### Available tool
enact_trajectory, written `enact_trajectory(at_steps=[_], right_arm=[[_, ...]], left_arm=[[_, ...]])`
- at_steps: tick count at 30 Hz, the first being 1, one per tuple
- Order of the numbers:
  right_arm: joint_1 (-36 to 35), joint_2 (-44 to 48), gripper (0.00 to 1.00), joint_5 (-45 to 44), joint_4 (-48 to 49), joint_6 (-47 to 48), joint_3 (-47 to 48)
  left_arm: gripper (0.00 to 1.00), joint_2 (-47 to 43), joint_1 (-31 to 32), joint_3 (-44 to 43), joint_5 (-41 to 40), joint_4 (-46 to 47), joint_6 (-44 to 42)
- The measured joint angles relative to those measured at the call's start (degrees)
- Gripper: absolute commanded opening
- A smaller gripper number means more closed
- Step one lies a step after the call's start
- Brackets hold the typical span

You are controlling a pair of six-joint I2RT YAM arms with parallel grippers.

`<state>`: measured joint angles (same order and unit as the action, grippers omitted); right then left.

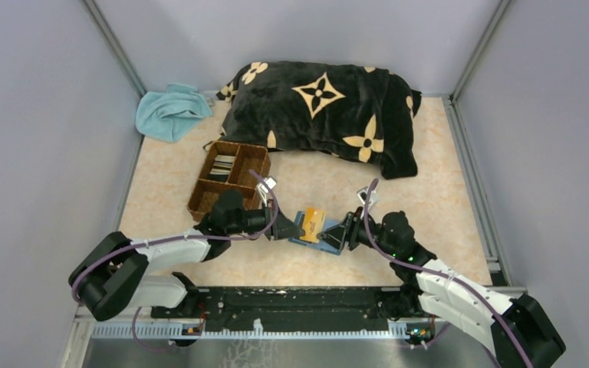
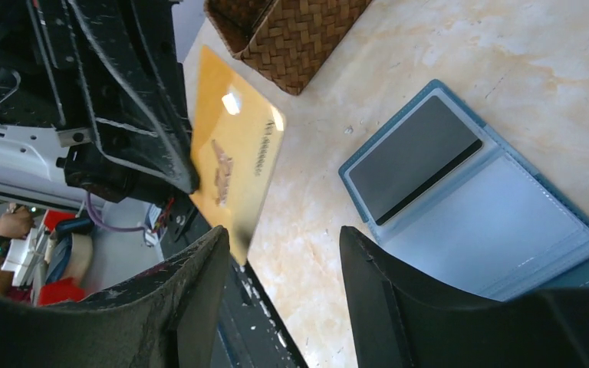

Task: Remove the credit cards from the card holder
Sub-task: Place the credit card in the storage box.

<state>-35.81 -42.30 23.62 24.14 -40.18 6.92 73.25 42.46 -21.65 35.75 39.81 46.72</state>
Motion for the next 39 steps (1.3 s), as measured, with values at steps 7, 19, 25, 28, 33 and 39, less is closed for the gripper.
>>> enact_trajectory(at_steps=[7,19,25,28,33,39], right_arm=[[0.0,-1.9,0.18,3.1,2.6,-0.5,0.5],[0.4,0.2,0.00,5.4,3.2,-2.0,0.4],[0.4,1.8,0.00,6.9,-0.2,-0.2,0.7],[0.4,1.3,0.00,9.0,-2.3,1.2,1.5],[0.4,-1.1,0.00,13.9,-3.2,2.7,2.8],[0.3,-3.8,0.00,20.4,-2.4,3.1,3.1]], left_arm=[[0.00,0.5,0.9,0.0,1.9,4.2,1.2],[0.17,4.3,0.9,0.0,1.4,5.4,1.2],[0.43,2.1,1.2,-0.3,0.9,1.7,-1.5],[0.50,-0.1,0.8,-1.7,1.1,-1.7,-4.4],[0.52,-2.5,-0.9,-3.5,4.4,-4.3,-8.4],[0.52,-1.8,-1.4,-5.9,9.0,-7.3,-12.3]])
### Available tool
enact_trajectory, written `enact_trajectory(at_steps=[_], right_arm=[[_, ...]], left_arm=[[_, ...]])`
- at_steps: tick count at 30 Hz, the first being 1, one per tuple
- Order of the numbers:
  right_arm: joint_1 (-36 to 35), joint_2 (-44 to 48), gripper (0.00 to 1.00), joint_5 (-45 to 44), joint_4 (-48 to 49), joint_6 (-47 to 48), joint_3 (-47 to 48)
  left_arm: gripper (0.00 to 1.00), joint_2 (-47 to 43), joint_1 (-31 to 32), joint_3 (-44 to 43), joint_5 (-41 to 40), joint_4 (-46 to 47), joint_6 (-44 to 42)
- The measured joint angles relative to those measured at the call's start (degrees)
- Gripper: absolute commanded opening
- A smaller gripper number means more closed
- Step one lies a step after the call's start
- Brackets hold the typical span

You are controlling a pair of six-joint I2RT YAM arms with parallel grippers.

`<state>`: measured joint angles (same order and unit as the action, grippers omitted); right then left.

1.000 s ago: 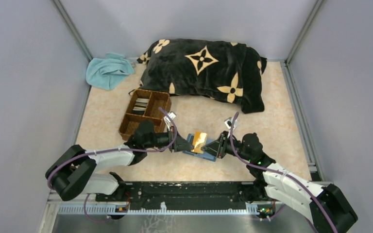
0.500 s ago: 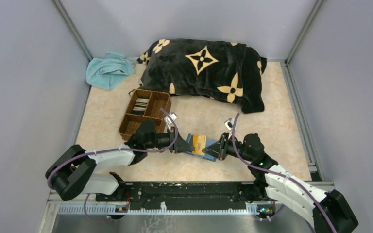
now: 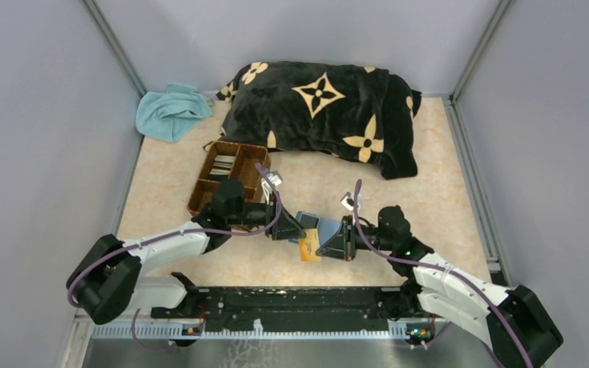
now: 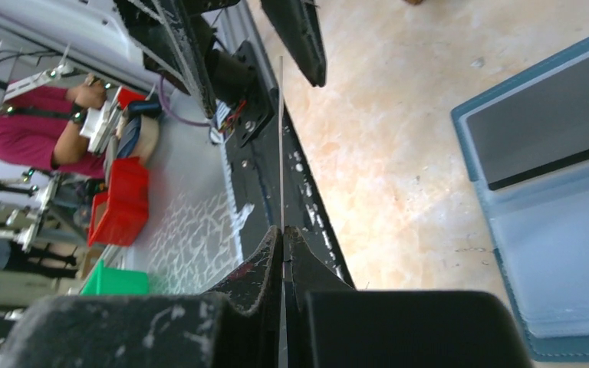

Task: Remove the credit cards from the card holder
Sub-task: Place the credit card in the storage box.

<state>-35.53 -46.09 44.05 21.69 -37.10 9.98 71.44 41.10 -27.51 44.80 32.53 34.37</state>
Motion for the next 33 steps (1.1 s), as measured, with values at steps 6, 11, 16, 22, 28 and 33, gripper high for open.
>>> enact_trajectory(at_steps=[6,11,16,22,28,33], right_arm=[[-1.5,-2.5,0.00,3.1,1.4,-0.1,0.0],[-1.6,-2.5,0.00,3.5,1.4,0.0,0.0],[-1.6,-3.0,0.00,3.6,1.4,0.1,0.3],[-1.7,-3.4,0.09,3.6,2.2,0.1,0.3],[-1.8,-2.5,0.41,0.6,0.6,0.9,0.3],[-1.8,0.0,0.41,-4.4,-2.7,2.1,0.3]], left_arm=[[0.47,2.7,0.0,-1.1,4.2,-0.8,-1.8],[0.34,4.7,0.4,-1.1,7.8,-0.7,-2.1],[0.00,4.7,1.0,-1.1,10.5,-0.4,-2.4],[0.00,3.4,1.1,-0.8,8.7,-1.9,-3.7],[0.00,-1.1,-0.6,-0.3,2.2,-5.8,-4.3],[0.00,-8.7,-7.1,0.6,-4.1,-10.9,-4.4]])
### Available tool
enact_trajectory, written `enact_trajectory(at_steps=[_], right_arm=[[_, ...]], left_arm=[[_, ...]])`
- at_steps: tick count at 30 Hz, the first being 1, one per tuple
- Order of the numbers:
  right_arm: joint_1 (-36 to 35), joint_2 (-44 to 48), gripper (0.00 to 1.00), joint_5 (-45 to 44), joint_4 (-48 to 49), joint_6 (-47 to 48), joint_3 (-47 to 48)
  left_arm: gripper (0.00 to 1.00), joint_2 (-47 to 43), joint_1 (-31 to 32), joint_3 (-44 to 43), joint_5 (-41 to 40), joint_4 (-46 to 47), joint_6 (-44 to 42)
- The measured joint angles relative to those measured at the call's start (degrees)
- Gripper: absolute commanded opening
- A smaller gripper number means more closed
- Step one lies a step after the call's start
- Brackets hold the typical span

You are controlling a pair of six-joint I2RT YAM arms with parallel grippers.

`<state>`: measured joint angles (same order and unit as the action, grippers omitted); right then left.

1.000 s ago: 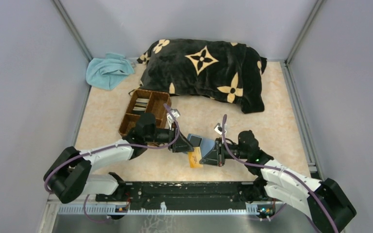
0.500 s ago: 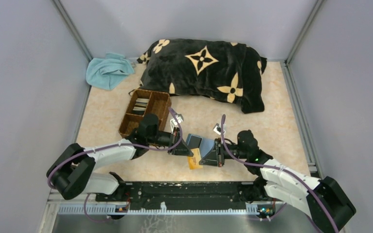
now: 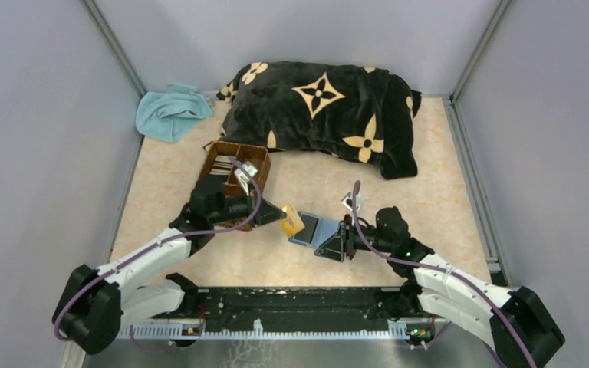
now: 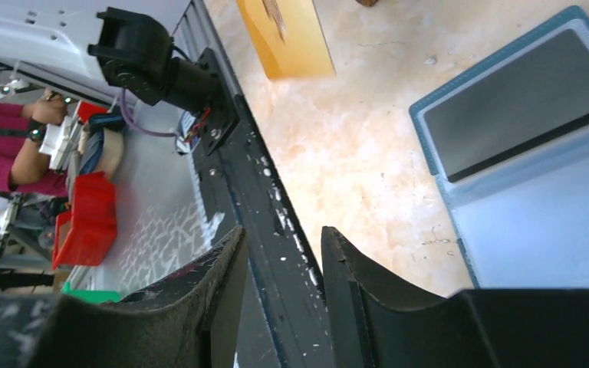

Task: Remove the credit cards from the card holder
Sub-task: Place the credit card in the storage box.

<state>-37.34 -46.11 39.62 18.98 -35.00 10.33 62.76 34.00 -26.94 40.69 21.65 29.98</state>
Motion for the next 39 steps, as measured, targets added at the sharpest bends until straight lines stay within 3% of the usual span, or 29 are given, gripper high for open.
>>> enact_trajectory(at_steps=[12,24,30,39], right_arm=[[0.0,-4.1,0.41,-4.2,-1.4,0.5,0.0],[0.0,-6.6,0.41,-4.2,0.3,0.6,0.0],[0.0,-7.5,0.41,-4.2,1.6,0.8,0.0],[0.0,-9.2,0.40,-4.0,3.4,0.8,-0.2]], left_arm=[[0.00,-14.7,-14.4,0.4,-21.9,-18.7,0.9],[0.00,-21.6,-18.9,1.2,-41.6,-30.3,10.6],[0.00,-21.2,-20.9,0.3,-46.0,-33.0,13.6],[0.00,-10.2,-27.8,-7.2,-44.2,-32.4,18.1]])
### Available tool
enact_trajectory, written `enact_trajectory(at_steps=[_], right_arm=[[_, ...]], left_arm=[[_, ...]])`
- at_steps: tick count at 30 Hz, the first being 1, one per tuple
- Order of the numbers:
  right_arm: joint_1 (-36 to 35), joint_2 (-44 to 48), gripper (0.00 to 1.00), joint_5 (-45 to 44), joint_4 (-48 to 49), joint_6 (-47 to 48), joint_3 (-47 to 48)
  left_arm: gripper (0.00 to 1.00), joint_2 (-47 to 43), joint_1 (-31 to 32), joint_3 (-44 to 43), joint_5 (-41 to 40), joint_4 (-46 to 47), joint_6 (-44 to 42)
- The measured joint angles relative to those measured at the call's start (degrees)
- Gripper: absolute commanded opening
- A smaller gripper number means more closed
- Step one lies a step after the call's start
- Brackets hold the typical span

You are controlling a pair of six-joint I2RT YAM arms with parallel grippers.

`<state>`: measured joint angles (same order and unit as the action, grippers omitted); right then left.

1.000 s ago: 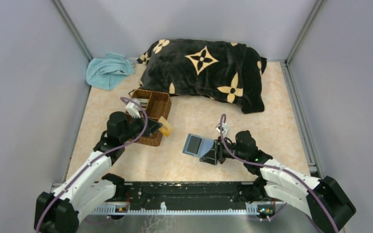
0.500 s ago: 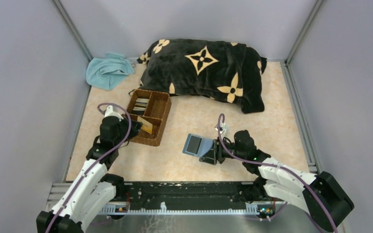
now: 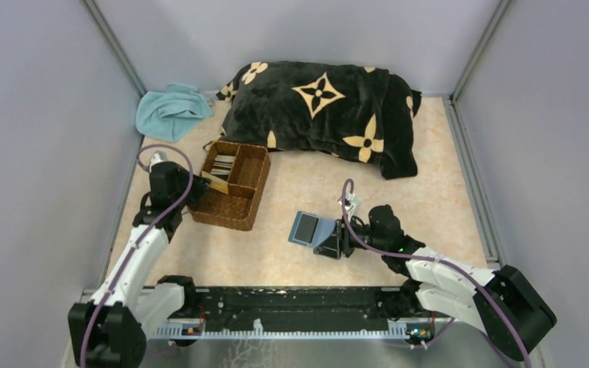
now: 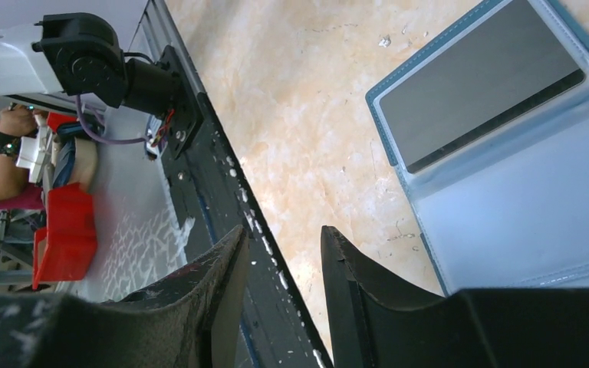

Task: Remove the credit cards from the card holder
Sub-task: Place the credit card in the storage box.

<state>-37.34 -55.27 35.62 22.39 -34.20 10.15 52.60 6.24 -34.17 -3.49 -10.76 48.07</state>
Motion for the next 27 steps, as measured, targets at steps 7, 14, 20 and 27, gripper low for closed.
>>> enact_trajectory(at_steps=[7,14,20,27], right_arm=[[0.0,0.0,0.40,0.0,1.1,0.0,-0.5],[0.0,0.0,0.40,-0.2,1.6,0.0,-1.1],[0.0,-0.4,0.40,-0.5,1.7,0.0,-1.1],[0.0,-0.4,0.40,-0.7,1.7,0.0,-1.2]], left_arm=[[0.00,10.6,-9.4,-2.8,9.2,3.8,2.4],[0.00,19.5,-13.6,-7.5,19.0,7.6,3.3],[0.00,24.9,-14.5,-9.6,25.4,9.5,3.7],[0.00,27.3,-15.1,-11.2,27.0,9.2,3.3]])
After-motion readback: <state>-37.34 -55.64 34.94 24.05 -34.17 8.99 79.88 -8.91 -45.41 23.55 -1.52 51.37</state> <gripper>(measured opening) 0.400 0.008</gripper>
